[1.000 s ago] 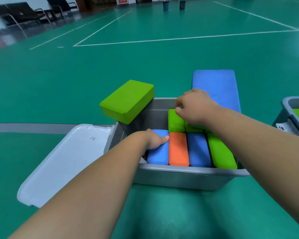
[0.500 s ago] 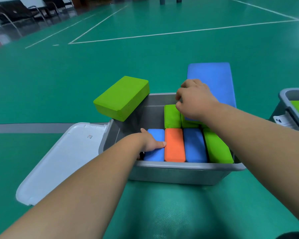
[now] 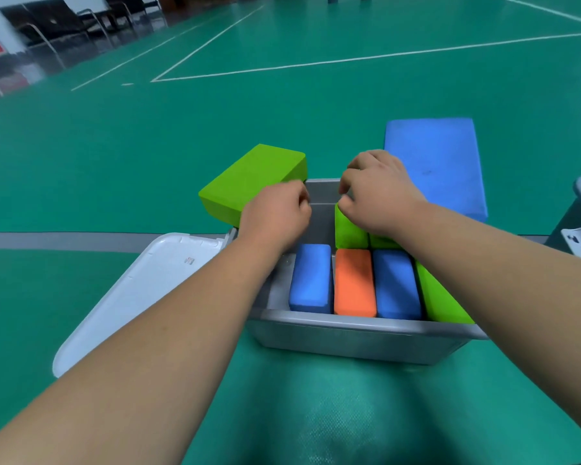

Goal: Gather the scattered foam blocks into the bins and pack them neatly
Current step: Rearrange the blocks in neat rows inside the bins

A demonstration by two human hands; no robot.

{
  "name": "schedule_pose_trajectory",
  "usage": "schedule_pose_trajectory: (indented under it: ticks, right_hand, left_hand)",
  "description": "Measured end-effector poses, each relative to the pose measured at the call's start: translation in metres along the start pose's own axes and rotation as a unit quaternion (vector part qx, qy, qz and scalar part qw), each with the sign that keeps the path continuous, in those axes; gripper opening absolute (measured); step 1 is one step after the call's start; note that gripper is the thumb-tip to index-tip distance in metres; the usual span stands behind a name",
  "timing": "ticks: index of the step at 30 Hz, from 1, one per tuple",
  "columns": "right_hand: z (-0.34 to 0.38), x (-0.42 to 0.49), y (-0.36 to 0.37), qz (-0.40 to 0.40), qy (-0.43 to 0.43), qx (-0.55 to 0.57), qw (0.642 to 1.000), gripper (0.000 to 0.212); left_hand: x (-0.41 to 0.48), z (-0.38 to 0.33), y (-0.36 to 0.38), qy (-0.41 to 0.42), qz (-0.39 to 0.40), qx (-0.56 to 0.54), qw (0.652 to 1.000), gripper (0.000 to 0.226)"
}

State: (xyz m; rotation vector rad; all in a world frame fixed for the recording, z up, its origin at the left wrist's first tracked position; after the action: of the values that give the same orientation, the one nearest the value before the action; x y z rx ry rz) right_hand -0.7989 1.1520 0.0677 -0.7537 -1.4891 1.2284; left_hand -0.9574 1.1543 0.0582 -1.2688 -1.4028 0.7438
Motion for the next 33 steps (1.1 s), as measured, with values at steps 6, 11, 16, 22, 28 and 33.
schedule_pose_trajectory:
  ticks: [6,11,16,22,28,33]
  right_hand:
    - [0.02,0.006,0.003,-0.009,-0.024,-0.02,0.999,0.03]
    - [0.023,0.002,0.016,0.029,-0.019,-0.045,0.998,0.032]
    - [0.028,-0.001,0.015,0.032,-0.024,-0.047,0.998,0.031]
    - [0.033,-0.007,0.012,0.027,-0.042,-0.037,0.998,0.029]
    - [0.036,-0.01,0.006,0.026,-0.04,-0.027,0.999,0.028]
    - [0.037,-0.009,0.001,0.027,-0.038,-0.02,0.999,0.028]
  left_hand:
    - [0.007,0.05,-0.019,-0.02,-0.088,0.139,0.986,0.081]
    - [-0.004,0.1,0.032,-0.046,0.033,0.191,0.98,0.114]
    - [-0.005,0.105,0.021,-0.02,-0.033,0.175,0.984,0.087]
    - [-0.004,0.106,0.027,-0.022,-0.031,0.171,0.984,0.084]
    - [-0.001,0.078,0.008,0.005,-0.082,0.17,0.982,0.049]
    - [0.0,0.088,0.032,-0.016,-0.002,0.214,0.977,0.103]
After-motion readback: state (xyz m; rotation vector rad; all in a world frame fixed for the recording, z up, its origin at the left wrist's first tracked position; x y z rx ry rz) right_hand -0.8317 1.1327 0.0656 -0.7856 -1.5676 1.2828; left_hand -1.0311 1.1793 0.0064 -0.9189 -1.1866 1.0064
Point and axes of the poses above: each hand's wrist, its own x-axis towards the middle knuckle, its own y-axis out of the palm, z = x × y, the point moved 10 cm from there along x, towards the middle knuckle, and after that the axes turned 5 degrees about -y, right-handed, at the moved point
